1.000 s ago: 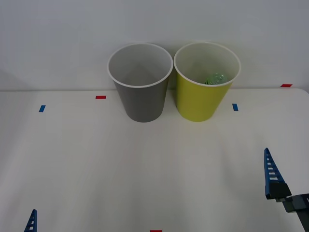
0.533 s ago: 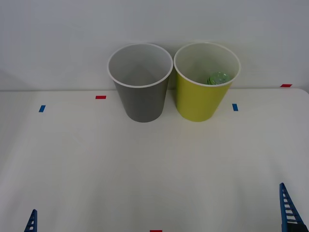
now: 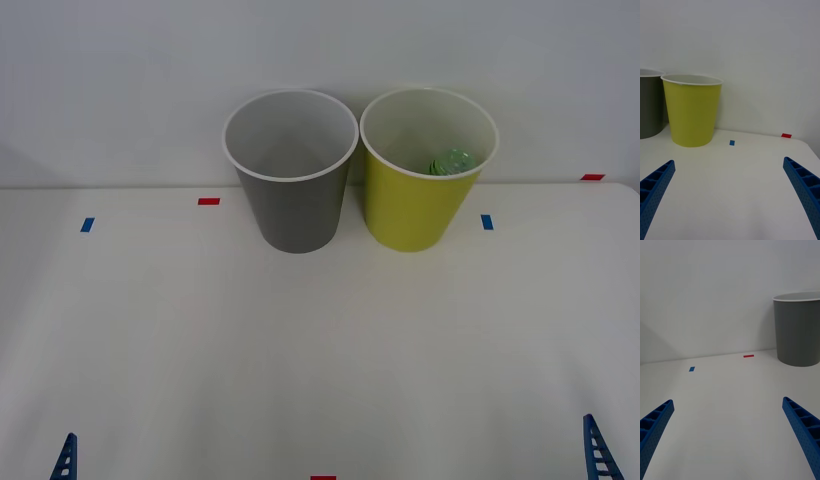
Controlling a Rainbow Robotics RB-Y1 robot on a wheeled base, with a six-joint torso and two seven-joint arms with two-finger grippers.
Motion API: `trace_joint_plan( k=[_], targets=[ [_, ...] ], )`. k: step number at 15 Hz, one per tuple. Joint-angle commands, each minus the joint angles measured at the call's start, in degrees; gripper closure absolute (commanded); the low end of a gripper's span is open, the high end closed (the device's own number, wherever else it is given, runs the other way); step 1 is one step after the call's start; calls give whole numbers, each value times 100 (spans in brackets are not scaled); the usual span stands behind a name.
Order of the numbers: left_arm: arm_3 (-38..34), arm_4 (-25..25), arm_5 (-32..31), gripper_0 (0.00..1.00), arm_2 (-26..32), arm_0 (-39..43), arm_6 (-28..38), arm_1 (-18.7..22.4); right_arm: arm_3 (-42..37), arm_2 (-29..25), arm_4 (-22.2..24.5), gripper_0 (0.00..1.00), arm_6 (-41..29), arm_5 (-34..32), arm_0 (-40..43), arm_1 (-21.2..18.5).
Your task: Put cans in the gray bin and PET bottles in the light green bin.
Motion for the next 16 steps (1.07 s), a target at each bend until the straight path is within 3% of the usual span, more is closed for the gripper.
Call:
trace_joint_plan(
  k=[1,16],
  targets=[
    [0,0,0,0,0,0,0,0,248,-12,-37,0,-23,-258,-69,1],
    [0,0,0,0,0,0,0,0,248,-30,-45,0,-14,-258,-60,1]
  ],
)
